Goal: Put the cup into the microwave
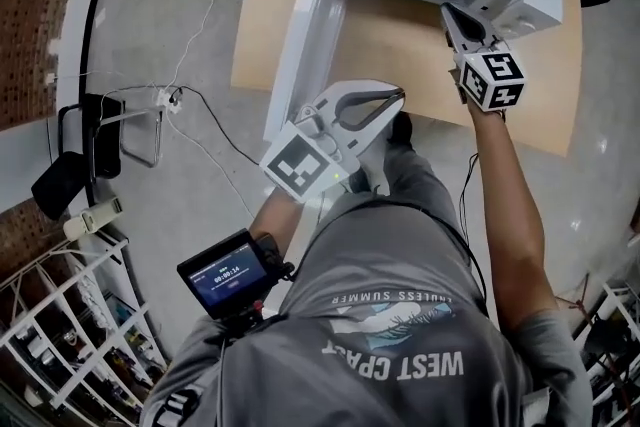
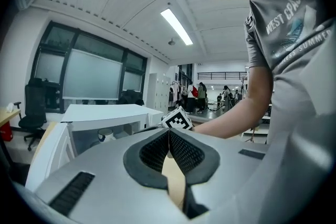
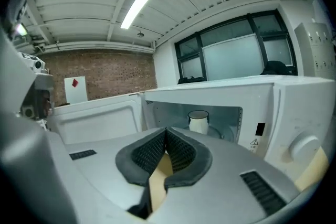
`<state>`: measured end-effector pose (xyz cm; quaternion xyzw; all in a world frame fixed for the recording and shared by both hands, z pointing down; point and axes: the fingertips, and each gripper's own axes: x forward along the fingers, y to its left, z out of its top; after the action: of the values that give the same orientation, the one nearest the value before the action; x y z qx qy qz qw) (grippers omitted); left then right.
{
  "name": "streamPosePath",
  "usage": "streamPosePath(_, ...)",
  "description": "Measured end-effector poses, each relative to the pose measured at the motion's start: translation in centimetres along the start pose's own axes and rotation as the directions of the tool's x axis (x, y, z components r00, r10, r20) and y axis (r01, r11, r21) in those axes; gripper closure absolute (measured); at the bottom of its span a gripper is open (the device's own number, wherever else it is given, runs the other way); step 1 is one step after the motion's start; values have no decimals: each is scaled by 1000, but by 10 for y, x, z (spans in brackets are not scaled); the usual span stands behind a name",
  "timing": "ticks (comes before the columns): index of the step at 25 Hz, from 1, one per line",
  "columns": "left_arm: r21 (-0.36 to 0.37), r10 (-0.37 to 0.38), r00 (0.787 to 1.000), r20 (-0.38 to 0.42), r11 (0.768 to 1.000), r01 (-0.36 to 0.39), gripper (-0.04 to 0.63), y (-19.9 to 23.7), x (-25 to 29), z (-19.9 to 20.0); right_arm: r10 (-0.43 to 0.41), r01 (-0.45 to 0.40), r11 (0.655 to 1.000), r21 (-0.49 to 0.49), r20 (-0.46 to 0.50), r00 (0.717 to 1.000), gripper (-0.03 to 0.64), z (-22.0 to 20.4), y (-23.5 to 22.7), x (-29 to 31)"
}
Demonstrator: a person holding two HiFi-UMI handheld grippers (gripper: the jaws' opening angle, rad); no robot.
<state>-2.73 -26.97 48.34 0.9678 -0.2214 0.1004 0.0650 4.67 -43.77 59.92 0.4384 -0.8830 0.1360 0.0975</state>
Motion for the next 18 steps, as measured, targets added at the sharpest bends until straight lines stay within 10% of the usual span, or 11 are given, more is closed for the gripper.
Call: streamPosePath(18, 173, -90, 992, 91, 982, 73, 574, -111, -50, 110, 259, -234, 955, -182, 123, 958, 598, 152, 175, -207)
